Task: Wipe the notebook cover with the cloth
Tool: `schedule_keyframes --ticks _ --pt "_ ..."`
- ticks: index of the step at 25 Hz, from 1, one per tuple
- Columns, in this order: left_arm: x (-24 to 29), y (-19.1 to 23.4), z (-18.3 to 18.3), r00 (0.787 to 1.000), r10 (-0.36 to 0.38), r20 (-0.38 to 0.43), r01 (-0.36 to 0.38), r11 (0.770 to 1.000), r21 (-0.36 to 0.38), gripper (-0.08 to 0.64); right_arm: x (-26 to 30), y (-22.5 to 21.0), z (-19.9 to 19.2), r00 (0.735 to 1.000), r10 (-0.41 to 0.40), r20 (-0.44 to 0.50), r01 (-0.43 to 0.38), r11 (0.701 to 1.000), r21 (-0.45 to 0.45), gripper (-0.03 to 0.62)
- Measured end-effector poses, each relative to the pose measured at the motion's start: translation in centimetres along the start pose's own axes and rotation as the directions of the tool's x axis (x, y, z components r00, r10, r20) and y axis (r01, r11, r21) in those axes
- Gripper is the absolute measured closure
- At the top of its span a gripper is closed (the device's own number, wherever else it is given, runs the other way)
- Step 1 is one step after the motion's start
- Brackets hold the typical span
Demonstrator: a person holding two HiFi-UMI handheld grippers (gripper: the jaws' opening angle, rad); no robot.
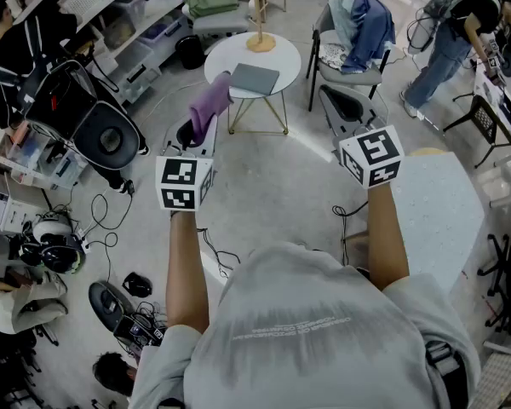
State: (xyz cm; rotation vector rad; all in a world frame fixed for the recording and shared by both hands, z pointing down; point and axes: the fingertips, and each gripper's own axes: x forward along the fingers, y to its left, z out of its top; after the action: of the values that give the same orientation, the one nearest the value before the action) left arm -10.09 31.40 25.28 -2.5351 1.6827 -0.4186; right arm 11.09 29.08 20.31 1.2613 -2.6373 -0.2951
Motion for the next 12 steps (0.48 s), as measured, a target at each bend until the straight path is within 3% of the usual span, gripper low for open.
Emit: schedule_keyframes --ticks 12 --pt "1.1 -1.2 -0.3 0.999 0.015 -0.035 -0.015 1.000 0.000 0.486 0.1 -1.2 -1.0 0.999 0.031 0.008 -0.031 1.000 -0.002 0.591"
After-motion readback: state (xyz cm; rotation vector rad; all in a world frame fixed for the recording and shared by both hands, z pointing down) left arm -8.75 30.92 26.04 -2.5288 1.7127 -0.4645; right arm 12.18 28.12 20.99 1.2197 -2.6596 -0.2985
